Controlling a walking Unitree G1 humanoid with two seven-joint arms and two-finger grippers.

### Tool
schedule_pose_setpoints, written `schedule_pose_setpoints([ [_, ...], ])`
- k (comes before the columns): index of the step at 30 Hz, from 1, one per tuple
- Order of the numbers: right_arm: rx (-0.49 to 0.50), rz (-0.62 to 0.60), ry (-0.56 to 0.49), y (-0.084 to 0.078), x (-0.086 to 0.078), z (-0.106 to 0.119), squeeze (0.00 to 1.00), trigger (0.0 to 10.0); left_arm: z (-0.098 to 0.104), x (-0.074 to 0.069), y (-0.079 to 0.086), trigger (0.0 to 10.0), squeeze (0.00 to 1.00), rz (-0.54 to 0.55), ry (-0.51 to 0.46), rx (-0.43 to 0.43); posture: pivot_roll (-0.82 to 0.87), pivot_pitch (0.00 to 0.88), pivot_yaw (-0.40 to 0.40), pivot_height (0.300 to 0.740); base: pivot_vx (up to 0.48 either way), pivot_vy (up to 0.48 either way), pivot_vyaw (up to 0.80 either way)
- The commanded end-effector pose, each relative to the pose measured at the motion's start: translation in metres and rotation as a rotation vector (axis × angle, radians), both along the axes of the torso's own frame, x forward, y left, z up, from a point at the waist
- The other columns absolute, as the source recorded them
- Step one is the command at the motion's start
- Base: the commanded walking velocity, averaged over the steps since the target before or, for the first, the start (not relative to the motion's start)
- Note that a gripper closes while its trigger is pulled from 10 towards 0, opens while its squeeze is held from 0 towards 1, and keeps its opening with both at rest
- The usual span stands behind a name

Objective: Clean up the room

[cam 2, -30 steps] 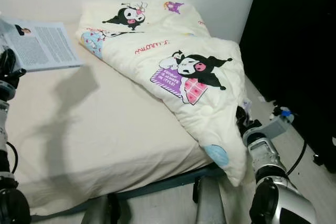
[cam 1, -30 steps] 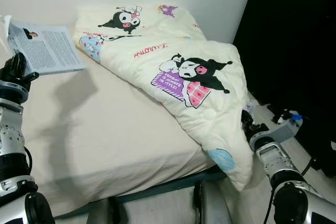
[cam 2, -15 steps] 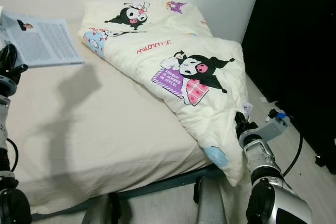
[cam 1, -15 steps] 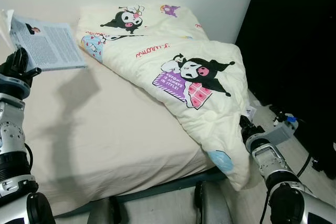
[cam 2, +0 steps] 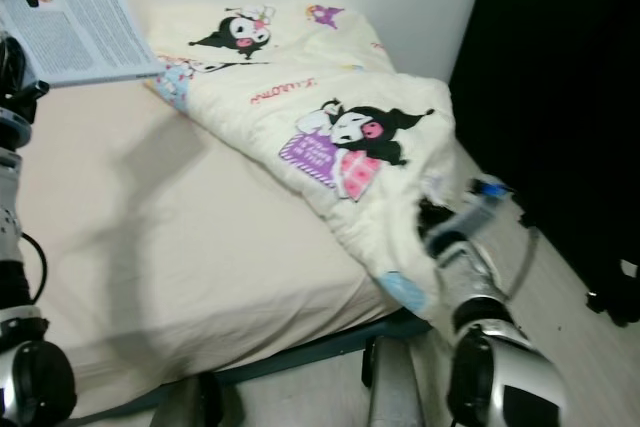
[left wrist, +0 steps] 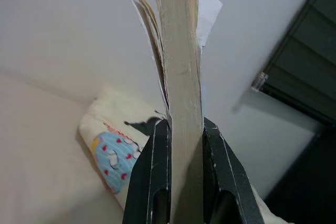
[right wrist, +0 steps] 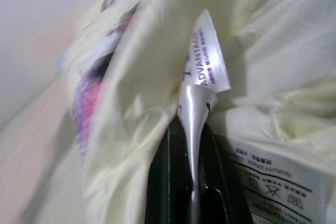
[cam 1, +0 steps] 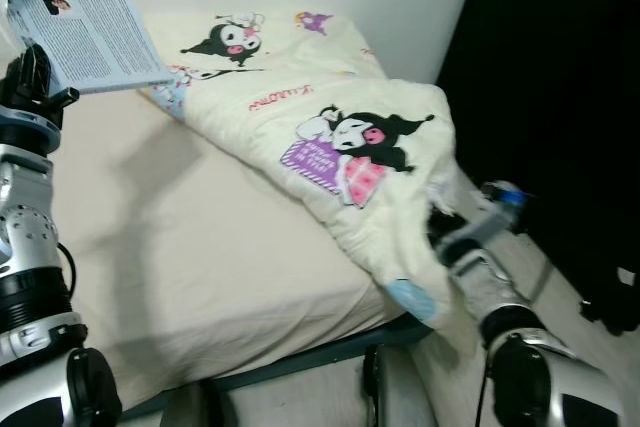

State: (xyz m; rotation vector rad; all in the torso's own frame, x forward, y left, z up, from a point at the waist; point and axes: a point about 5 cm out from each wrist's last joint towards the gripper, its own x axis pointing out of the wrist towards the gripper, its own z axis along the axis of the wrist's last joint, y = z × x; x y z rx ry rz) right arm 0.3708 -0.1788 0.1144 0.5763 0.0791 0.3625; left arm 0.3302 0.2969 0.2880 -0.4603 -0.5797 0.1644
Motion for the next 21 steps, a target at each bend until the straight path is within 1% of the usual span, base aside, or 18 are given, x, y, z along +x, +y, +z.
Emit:
schedule_pose_setpoints([
  [1,-0.09,0.33,-0.062,0.041,-0.011,-0.005,0.0,0.0,0.005,-0.005,0.0,0.0,0.0,0.021,-0.049,-0.002,-0.06,0.099,-0.028,0.501,0.0,0.0,0.0],
  [2,-0.09,0.33,-0.062,0.041,-0.011,-0.005,0.0,0.0,0.005,-0.005,0.0,0.0,0.0,0.021,-0.049,-0.002,-0.06,0.099,-0.028,0.501,0.0,0.0,0.0],
  [3,-0.177,0.618,-0.094,0.071,-0.029,-0.015,0.0,0.0,0.002,-0.003,-0.005,0.0,0.0,0.01,-0.043,-0.009,-0.07,0.093,-0.033,0.501,0.0,0.0,0.0],
  [4,-0.245,0.855,-0.101,0.091,-0.048,-0.025,0.0,0.0,-0.001,-0.001,-0.01,0.0,0.0,-0.001,-0.038,-0.015,-0.07,0.09,-0.035,0.501,0.0,0.0,0.0],
  [5,-0.32,1.056,-0.064,0.098,-0.069,-0.041,0.0,0.0,-0.003,0.0,-0.015,0.0,0.0,-0.014,-0.033,-0.017,-0.07,0.088,-0.038,0.501,0.0,0.0,0.0],
  [6,-0.32,1.056,-0.064,0.098,-0.069,-0.041,0.0,0.0,-0.003,0.0,-0.015,0.0,0.0,-0.014,-0.033,-0.017,-0.07,0.088,-0.038,0.501,0.0,0.0,0.0],
  [7,-0.362,1.159,-0.029,0.099,-0.082,-0.051,0.0,0.0,-0.004,0.001,-0.017,0.0,0.0,-0.022,-0.031,-0.018,-0.07,0.088,-0.038,0.501,0.0,0.0,0.0],
  [8,-0.362,1.159,-0.029,0.099,-0.082,-0.051,0.0,0.0,-0.004,0.001,-0.017,0.0,0.0,-0.022,-0.031,-0.018,-0.07,0.088,-0.038,0.501,0.0,0.0,0.0],
  [9,-0.482,1.336,0.109,0.079,-0.106,-0.077,0.0,0.0,-0.006,0.002,-0.022,0.0,0.0,-0.035,-0.027,-0.023,-0.08,0.079,-0.045,0.501,0.0,0.0,0.0],
  [10,-0.482,1.336,0.109,0.079,-0.106,-0.077,0.0,0.0,-0.006,0.002,-0.022,0.0,0.0,-0.035,-0.027,-0.023,-0.08,0.079,-0.045,0.501,0.0,0.0,0.0],
  [12,-0.579,1.404,0.256,0.054,-0.12,-0.097,0.0,0.0,-0.007,0.003,-0.025,0.0,0.0,-0.043,-0.023,-0.03,-0.08,0.074,-0.048,0.501,0.0,0.0,0.0],
  [13,-0.635,1.397,0.307,0.043,-0.124,-0.105,0.0,0.0,-0.009,0.004,-0.025,0.0,0.0,-0.047,-0.021,-0.034,-0.09,0.072,-0.05,0.501,0.0,0.0,0.0],
  [15,-0.635,1.397,0.307,0.043,-0.124,-0.105,0.0,0.0,-0.009,0.004,-0.025,0.0,0.0,-0.047,-0.021,-0.034,-0.09,0.072,-0.05,0.501,0.0,0.0,0.0],
  [17,-0.722,1.35,0.363,0.028,-0.126,-0.115,0.0,0.0,-0.011,0.005,-0.028,0.0,0.0,-0.055,-0.017,-0.045,-0.09,0.068,-0.05,0.501,0.0,0.0,0.0],
  [18,-0.779,1.271,0.383,0.023,-0.122,-0.119,0.0,10.0,-0.012,0.006,-0.03,0.0,0.0,-0.064,-0.016,-0.05,-0.09,0.066,-0.049,0.501,0.0,0.0,0.0],
  [19,-0.814,1.224,0.396,0.019,-0.121,-0.121,0.0,10.0,-0.012,0.007,-0.032,0.0,0.0,-0.07,-0.015,-0.053,-0.09,0.066,-0.049,0.501,0.0,0.0,0.0],
  [20,-0.814,1.224,0.396,0.019,-0.121,-0.121,0.0,10.0,-0.012,0.007,-0.032,0.0,0.0,-0.07,-0.015,-0.053,-0.09,0.066,-0.049,0.501,0.0,0.0,0.0],
  [21,-0.872,1.127,0.395,0.014,-0.116,-0.122,0.0,10.0,-0.013,0.008,-0.037,0.0,0.0,-0.082,-0.013,-0.054,-0.1,0.062,-0.05,0.501,0.0,0.0,0.0],
])
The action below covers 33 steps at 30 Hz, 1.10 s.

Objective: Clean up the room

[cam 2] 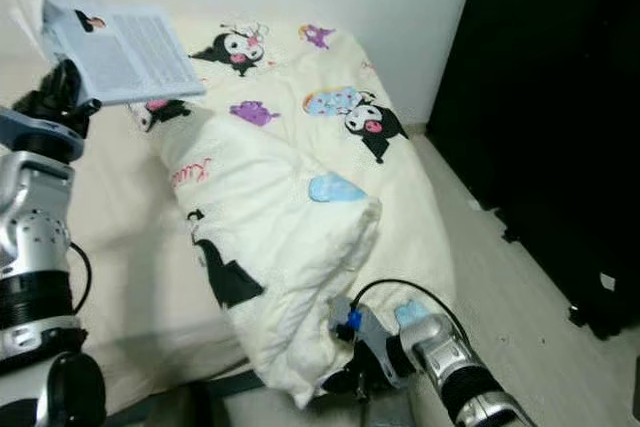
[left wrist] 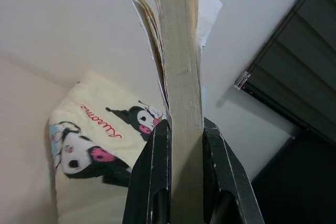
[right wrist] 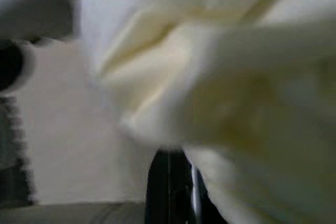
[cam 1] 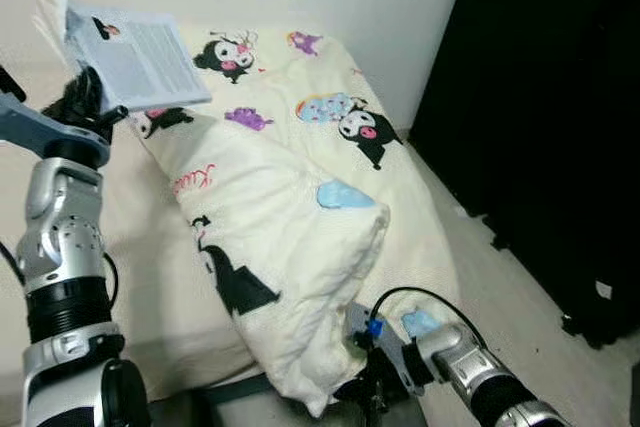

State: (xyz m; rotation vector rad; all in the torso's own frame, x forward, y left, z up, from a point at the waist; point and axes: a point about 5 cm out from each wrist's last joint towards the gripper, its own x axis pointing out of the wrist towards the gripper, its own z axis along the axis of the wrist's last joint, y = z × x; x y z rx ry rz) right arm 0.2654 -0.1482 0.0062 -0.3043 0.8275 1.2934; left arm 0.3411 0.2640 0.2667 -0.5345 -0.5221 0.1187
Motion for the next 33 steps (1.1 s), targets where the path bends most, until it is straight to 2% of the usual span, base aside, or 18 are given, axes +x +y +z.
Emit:
schedule_pose_setpoints([
  [1,-0.092,-0.065,0.021,-0.018,-0.01,-0.014,0.16,10.0,0.007,-0.002,-0.005,0.0,0.0,-0.011,-0.049,0.001,-0.1,0.062,-0.05,0.501,0.0,0.0,0.0],
  [3,-0.089,-0.066,0.026,-0.02,-0.012,-0.011,0.16,10.0,0.007,-0.002,-0.007,0.0,0.0,-0.015,-0.049,-0.001,-0.1,0.062,-0.05,0.501,0.0,0.0,0.0],
  [4,-0.076,-0.061,0.041,-0.02,-0.015,-0.01,0.76,10.0,0.007,-0.001,-0.008,0.0,0.0,-0.018,-0.05,-0.002,-0.1,0.061,-0.051,0.501,0.0,0.0,0.0],
  [6,-0.067,-0.056,0.051,-0.021,-0.016,-0.009,0.76,10.0,0.007,-0.001,-0.008,0.0,0.0,-0.019,-0.051,-0.003,-0.1,0.061,-0.051,0.501,0.0,0.0,0.0],
  [7,-0.046,-0.049,0.07,-0.021,-0.019,-0.006,0.97,10.0,0.008,-0.001,-0.009,0.0,0.0,-0.021,-0.053,-0.002,-0.1,0.062,-0.048,0.501,0.0,0.0,0.0],
  [9,-0.019,-0.023,0.107,-0.022,-0.023,-0.004,1.0,10.0,0.01,-0.001,-0.01,0.0,0.0,-0.021,-0.057,0.002,-0.11,0.062,-0.047,0.501,0.0,0.0,0.0],
  [12,-0.03,0.032,0.159,-0.027,-0.031,-0.005,1.0,10.0,0.011,-0.001,-0.011,0.0,0.0,-0.02,-0.061,0.007,-0.11,0.062,-0.047,0.501,0.0,0.0,0.0],
  [14,0.03,0.049,0.184,-0.029,-0.034,0.005,1.0,10.0,0.013,0.0,-0.011,0.0,0.0,-0.021,-0.065,0.009,-0.11,0.064,-0.048,0.501,0.0,0.0,0.0],
  [19,0.309,-0.059,0.087,-0.027,-0.013,0.055,1.0,10.0,0.012,0.002,-0.017,0.0,0.0,-0.044,-0.065,0.002,-0.12,0.062,-0.045,0.501,0.0,0.0,0.0],
  [20,0.309,-0.059,0.087,-0.027,-0.013,0.055,1.0,10.0,0.012,0.002,-0.017,0.0,0.0,-0.044,-0.065,0.002,-0.12,0.062,-0.045,0.501,0.0,0.0,0.0],
  [22,0.502,-0.132,0.021,-0.028,0.0,0.088,1.0,10.0,0.009,0.003,-0.022,0.0,0.0,-0.059,-0.058,-0.002,-0.12,0.062,-0.044,0.501,0.0,0.0,0.0],
  [23,0.502,-0.132,0.021,-0.028,0.0,0.088,1.0,10.0,0.009,0.003,-0.022,0.0,0.0,-0.059,-0.058,-0.002,-0.12,0.062,-0.044,0.501,0.0,0.0,0.0],
  [25,0.655,-0.166,-0.041,-0.033,0.005,0.115,1.0,10.0,0.007,0.003,-0.025,0.0,0.0,-0.07,-0.053,-0.005,-0.12,0.061,-0.043,0.501,0.0,0.0,0.0],
  [26,0.699,-0.172,-0.072,-0.037,0.005,0.126,1.0,10.0,0.006,0.003,-0.026,0.0,0.0,-0.074,-0.051,-0.006,-0.12,0.061,-0.043,0.501,0.0,0.0,0.0],
  [29,0.707,-0.168,-0.115,-0.043,0.002,0.136,1.0,10.0,0.005,0.003,-0.027,0.0,0.0,-0.078,-0.049,-0.002,-0.13,0.061,-0.044,0.501,0.0,0.0,0.0],
  [31,0.687,-0.242,-0.178,-0.049,0.007,0.138,1.0,10.0,0.004,0.003,-0.026,0.0,0.0,-0.077,-0.047,-0.004,-0.13,0.061,-0.043,0.501,0.0,0.0,0.0],
  [32,0.702,-0.481,-0.296,-0.061,0.031,0.14,0.8,10.0,0.003,0.004,-0.025,0.0,0.0,-0.074,-0.046,-0.006,-0.14,0.061,-0.044,0.501,0.0,0.0,0.0],
  [33,0.732,-0.624,-0.326,-0.067,0.044,0.141,0.39,10.0,0.003,0.004,-0.025,0.0,0.0,-0.073,-0.047,-0.006,-0.14,0.06,-0.044,0.501,0.0,0.0,0.0],
])
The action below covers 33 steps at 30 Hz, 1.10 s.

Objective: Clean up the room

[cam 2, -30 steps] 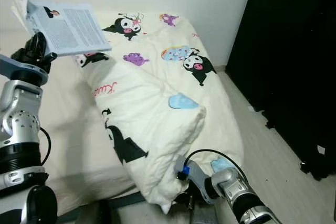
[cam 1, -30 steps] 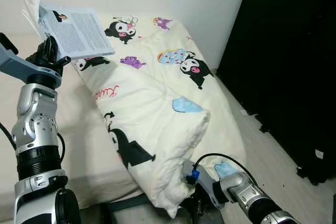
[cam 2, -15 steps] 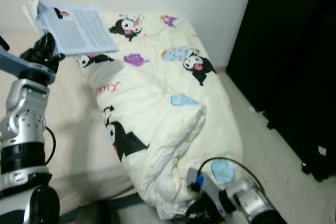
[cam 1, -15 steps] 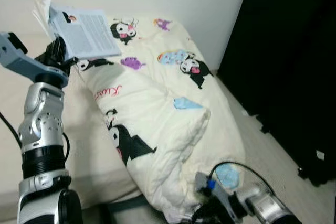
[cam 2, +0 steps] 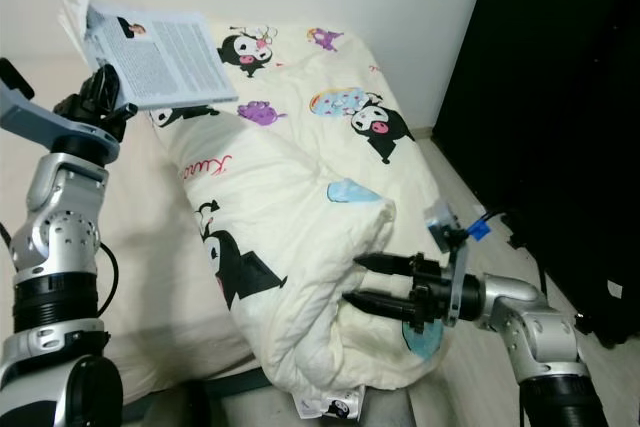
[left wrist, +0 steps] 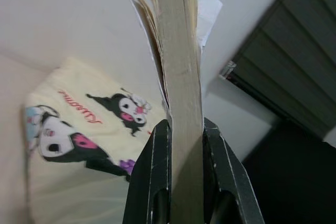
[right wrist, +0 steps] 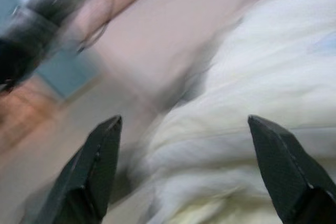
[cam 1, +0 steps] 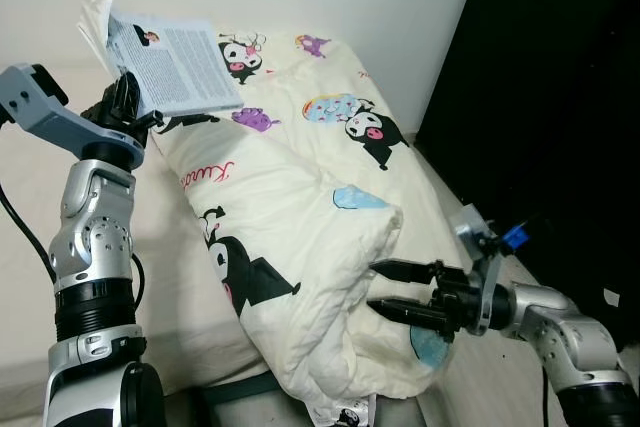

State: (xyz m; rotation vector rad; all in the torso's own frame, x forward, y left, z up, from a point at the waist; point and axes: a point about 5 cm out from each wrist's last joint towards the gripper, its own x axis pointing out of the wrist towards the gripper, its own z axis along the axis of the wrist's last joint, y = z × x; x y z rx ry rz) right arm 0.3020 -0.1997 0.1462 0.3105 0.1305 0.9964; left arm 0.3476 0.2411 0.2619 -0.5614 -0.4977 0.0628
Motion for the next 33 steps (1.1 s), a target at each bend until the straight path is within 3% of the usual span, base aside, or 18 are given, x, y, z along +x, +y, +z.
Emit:
schedule_pose_setpoints([
  [1,0.03,-0.241,0.014,-0.019,0.015,0.001,0.39,10.0,0.008,-0.003,-0.002,0.0,0.0,-0.009,-0.054,0.004,-0.14,0.061,-0.044,0.501,0.0,0.0,0.0],
  [2,0.05,-0.277,0.024,-0.021,0.019,0.001,0.39,10.0,0.008,-0.003,-0.002,0.0,0.0,-0.009,-0.055,0.004,-0.14,0.061,-0.044,0.501,0.0,0.0,0.0],
  [3,0.087,-0.36,0.022,-0.025,0.024,0.003,0.0,10.0,0.008,-0.003,-0.002,0.0,0.0,-0.008,-0.056,0.005,-0.13,0.062,-0.042,0.501,0.0,0.0,0.0],
  [5,0.108,-0.41,0.017,-0.027,0.027,0.004,0.0,10.0,0.009,-0.003,-0.002,0.0,0.0,-0.008,-0.057,0.006,-0.13,0.061,-0.041,0.501,0.0,0.0,0.0],
  [6,0.2,-0.544,0.034,-0.032,0.037,0.006,0.0,10.0,0.009,-0.003,-0.003,0.0,0.0,-0.009,-0.057,0.012,-0.13,0.06,-0.034,0.501,0.0,0.0,0.0],
  [7,0.223,-0.568,0.043,-0.033,0.039,0.007,0.0,10.0,0.009,-0.003,-0.003,0.0,0.0,-0.009,-0.057,0.013,-0.13,0.06,-0.034,0.501,0.0,0.0,0.0],
  [12,0.298,-0.563,0.075,-0.025,0.049,0.007,0.0,10.0,0.009,-0.003,-0.006,0.0,0.0,-0.019,-0.054,0.024,-0.11,0.071,-0.029,0.501,0.0,0.0,0.0],
  [15,0.305,-0.568,0.097,-0.021,0.054,0.005,0.0,10.0,0.009,-0.004,-0.006,0.0,0.0,-0.018,-0.05,0.035,-0.1,0.082,-0.031,0.501,0.0,0.0,0.0],
  [17,0.271,-0.61,0.182,-0.011,0.066,-0.004,0.0,10.0,0.008,-0.011,-0.002,0.0,0.0,0.0,-0.037,0.066,-0.07,0.121,-0.032,0.501,0.0,0.0,0.0],
  [23,0.253,-0.628,0.237,-0.007,0.069,-0.009,0.0,10.0,0.008,-0.015,0.001,0.0,0.0,0.013,-0.027,0.081,-0.06,0.14,-0.033,0.501,0.0,0.0,0.0],
  [24,0.137,-0.652,0.327,0.002,0.069,-0.025,0.0,10.0,0.008,-0.021,0.008,2.7,0.0,0.037,-0.007,0.121,-0.04,0.182,-0.033,0.501,0.0,0.0,0.0],
  [25,0.104,-0.652,0.35,0.006,0.069,-0.03,0.0,4.8,0.008,-0.025,0.011,6.6,0.0,0.051,0.003,0.144,-0.03,0.198,-0.033,0.501,0.0,0.0,0.0],
  [26,0.104,-0.652,0.35,0.006,0.069,-0.03,0.0,4.8,0.008,-0.025,0.011,6.6,0.0,0.051,0.003,0.144,-0.03,0.198,-0.033,0.501,0.0,0.0,0.0],
  [27,0.12,-0.612,0.378,0.017,0.069,-0.032,0.0,0.0,0.008,-0.028,0.016,10.0,0.0,0.068,0.022,0.173,-0.02,0.21,-0.032,0.501,0.0,0.0,0.0],
  [33,0.202,-0.481,0.36,0.038,0.073,-0.021,0.0,0.0,0.007,-0.031,0.019,10.0,0.0,0.085,0.041,0.206,-0.02,0.223,-0.035,0.501,0.0,0.0,0.0],
])
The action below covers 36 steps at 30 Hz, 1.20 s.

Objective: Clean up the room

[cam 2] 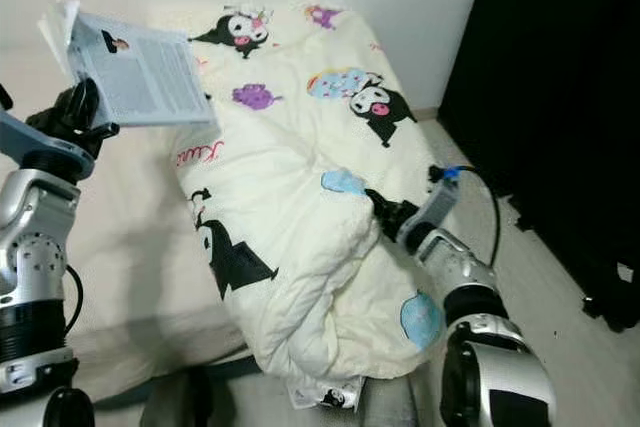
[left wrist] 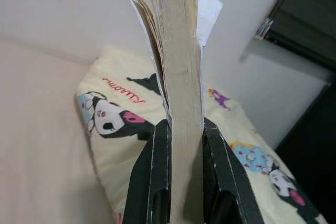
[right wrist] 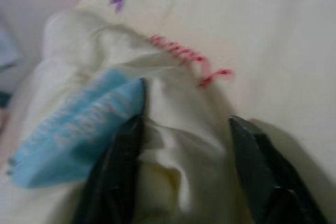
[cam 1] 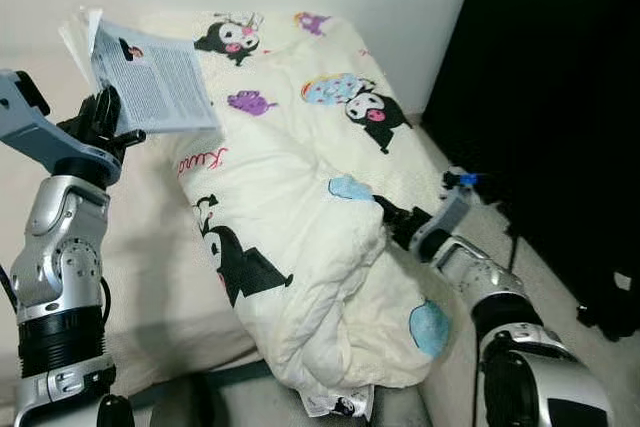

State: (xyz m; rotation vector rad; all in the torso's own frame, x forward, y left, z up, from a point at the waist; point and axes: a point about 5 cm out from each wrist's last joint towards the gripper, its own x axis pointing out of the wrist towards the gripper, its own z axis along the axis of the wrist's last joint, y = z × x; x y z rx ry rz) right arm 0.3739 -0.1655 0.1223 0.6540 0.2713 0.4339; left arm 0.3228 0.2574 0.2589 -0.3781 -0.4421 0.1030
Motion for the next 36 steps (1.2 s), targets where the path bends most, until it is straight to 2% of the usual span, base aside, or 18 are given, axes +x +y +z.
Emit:
schedule_pose_setpoints([
  [1,0.026,0.04,-0.016,0.006,0.001,0.004,0.0,0.0,0.01,-0.006,0.003,10.0,0.0,0.016,-0.034,0.045,-0.02,0.223,-0.035,0.501,0.0,0.0,0.0],
  [3,0.067,0.13,-0.059,0.021,0.003,0.012,0.0,0.0,0.008,-0.007,0.005,10.0,0.0,0.03,-0.02,0.06,-0.02,0.221,-0.036,0.501,0.0,0.0,0.0],
  [7,0.07,0.186,-0.084,0.03,0.004,0.015,0.0,0.0,0.007,-0.008,0.005,10.0,0.0,0.037,-0.009,0.065,-0.01,0.217,-0.036,0.501,0.0,0.0,0.0],
  [10,0.053,0.569,-0.214,0.097,-0.008,0.03,0.0,0.0,0.024,-0.013,0.014,10.0,0.0,0.146,-0.034,0.182,0.01,0.188,-0.049,0.501,0.0,0.0,0.0],
  [11,0.053,0.569,-0.214,0.097,-0.008,0.03,0.0,0.0,0.024,-0.013,0.014,10.0,0.0,0.146,-0.034,0.182,0.01,0.188,-0.049,0.501,0.0,0.0,0.0],
  [13,0.066,0.655,-0.239,0.115,-0.012,0.035,0.0,0.0,0.03,-0.014,0.017,10.0,0.0,0.178,-0.045,0.213,0.01,0.188,-0.049,0.501,0.0,0.0,0.0],
  [16,0.12,0.958,-0.329,0.197,-0.037,0.059,0.0,0.0,0.072,-0.025,0.02,10.0,0.0,0.343,-0.127,0.392,0.06,0.153,-0.076,0.501,0.0,0.0,0.0],
  [17,0.12,0.958,-0.329,0.197,-0.037,0.059,0.0,0.0,0.072,-0.025,0.02,10.0,0.0,0.343,-0.127,0.392,0.06,0.153,-0.076,0.501,0.0,0.0,0.0],
  [19,0.137,1.082,-0.356,0.231,-0.052,0.07,0.0,0.0,0.092,-0.032,0.017,10.0,0.0,0.408,-0.179,0.48,0.08,0.145,-0.086,0.501,0.0,0.0,0.0],
  [20,0.137,1.082,-0.356,0.231,-0.052,0.07,0.0,0.0,0.092,-0.032,0.017,10.0,0.0,0.408,-0.179,0.48,0.08,0.145,-0.086,0.501,0.0,0.0,0.0],
  [23,0.205,1.287,-0.387,0.274,-0.086,0.081,0.0,0.0,0.103,-0.037,0.014,10.0,0.0,0.432,-0.217,0.508,0.11,0.131,-0.103,0.501,0.0,0.0,0.0],
  [26,0.226,1.325,-0.386,0.282,-0.093,0.082,0.0,0.0,0.102,-0.038,0.013,10.0,0.0,0.432,-0.214,0.512,0.11,0.129,-0.104,0.501,0.0,0.0,0.0],
  [27,0.048,1.315,-0.355,0.294,-0.105,0.058,0.0,10.0,0.091,-0.034,0.009,10.0,0.0,0.405,-0.18,0.491,0.11,0.122,-0.113,0.501,0.0,0.0,0.0],
  [28,0.048,1.315,-0.355,0.294,-0.105,0.058,0.0,10.0,0.091,-0.034,0.009,10.0,0.0,0.405,-0.18,0.491,0.11,0.122,-0.113,0.501,0.0,0.0,0.0],
  [30,-0.076,1.181,-0.263,0.283,-0.101,0.025,0.0,10.0,0.074,-0.028,-0.002,10.0,0.0,0.343,-0.142,0.461,0.08,0.117,-0.106,0.501,0.0,0.0,0.0],
  [31,-0.076,1.181,-0.263,0.283,-0.101,0.025,0.0,10.0,0.074,-0.028,-0.002,10.0,0.0,0.343,-0.142,0.461,0.08,0.117,-0.106,0.501,0.0,0.0,0.0],
  [32,-0.046,1.136,-0.231,0.275,-0.096,0.018,1.0,10.0,0.069,-0.025,-0.007,10.0,0.0,0.315,-0.132,0.456,0.07,0.112,-0.105,0.501,0.0,0.0,0.0],
  [36,-0.005,1.054,-0.187,0.254,-0.086,0.006,1.0,10.0,0.063,-0.017,-0.02,10.0,0.0,0.266,-0.117,0.45,0.05,0.108,-0.094,0.501,0.0,0.0,0.0],
])
